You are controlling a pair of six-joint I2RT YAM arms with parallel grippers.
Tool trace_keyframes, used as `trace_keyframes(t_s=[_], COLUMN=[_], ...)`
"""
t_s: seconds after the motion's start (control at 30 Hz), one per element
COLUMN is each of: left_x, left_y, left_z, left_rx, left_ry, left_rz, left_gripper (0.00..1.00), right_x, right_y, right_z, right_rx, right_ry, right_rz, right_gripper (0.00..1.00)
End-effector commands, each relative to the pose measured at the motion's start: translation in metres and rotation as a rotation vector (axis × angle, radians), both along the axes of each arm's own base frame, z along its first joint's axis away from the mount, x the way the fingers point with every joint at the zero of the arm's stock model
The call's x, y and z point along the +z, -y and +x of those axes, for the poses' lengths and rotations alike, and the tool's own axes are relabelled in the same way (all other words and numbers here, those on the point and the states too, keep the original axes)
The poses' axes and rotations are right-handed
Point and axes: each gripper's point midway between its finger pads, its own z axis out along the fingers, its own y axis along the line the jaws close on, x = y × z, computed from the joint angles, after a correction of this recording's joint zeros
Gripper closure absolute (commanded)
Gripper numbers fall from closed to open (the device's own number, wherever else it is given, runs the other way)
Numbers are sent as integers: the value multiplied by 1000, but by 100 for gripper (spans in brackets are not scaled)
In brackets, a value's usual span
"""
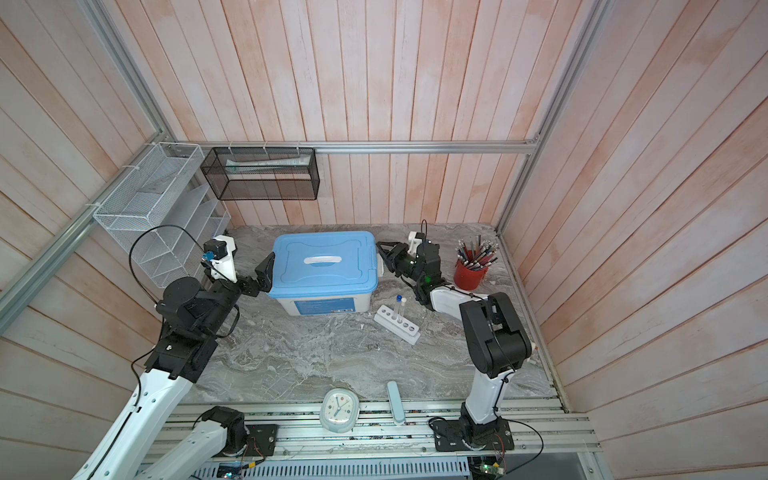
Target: Organize the chemistry lab equipment
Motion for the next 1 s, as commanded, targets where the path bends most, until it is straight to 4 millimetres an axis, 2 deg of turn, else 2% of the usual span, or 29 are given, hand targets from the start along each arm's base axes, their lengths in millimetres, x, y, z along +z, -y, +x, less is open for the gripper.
trace_keyframes(t_s=[0.0, 0.17, 0.3, 0.4, 0.53, 0.67, 0.77, 0.97], left_x=[1, -1, -8, -18, -31, -50, -63, -72], left_y=[-2, 0, 5, 9, 23, 38, 52, 71], left_z=[-1, -1, 2, 9, 20, 35, 46, 71], left_rx=[4, -3, -33, -46, -91, -60, -57, -87], left_ry=[3, -2, -18, -45, -87, -129, -156, -167], left_rz=[6, 5, 1, -17, -39, 24, 46, 10], left_gripper=[0, 0, 0, 0, 0, 1, 1, 2], right_x=[-2, 1, 6, 12, 27, 39, 39, 27], right_y=[1, 4, 8, 16, 32, 43, 46, 56], right_z=[3, 3, 3, -1, -6, -10, -18, -35], right_rx=[-7, -12, -6, 8, 27, 41, 64, 95], right_ry=[17, 32, 70, 113, 177, 232, 260, 260], right_rz=[-20, -44, -138, -242, -297, -439, -526, -639], right_gripper=[63, 63, 59, 56, 55, 52, 48, 43])
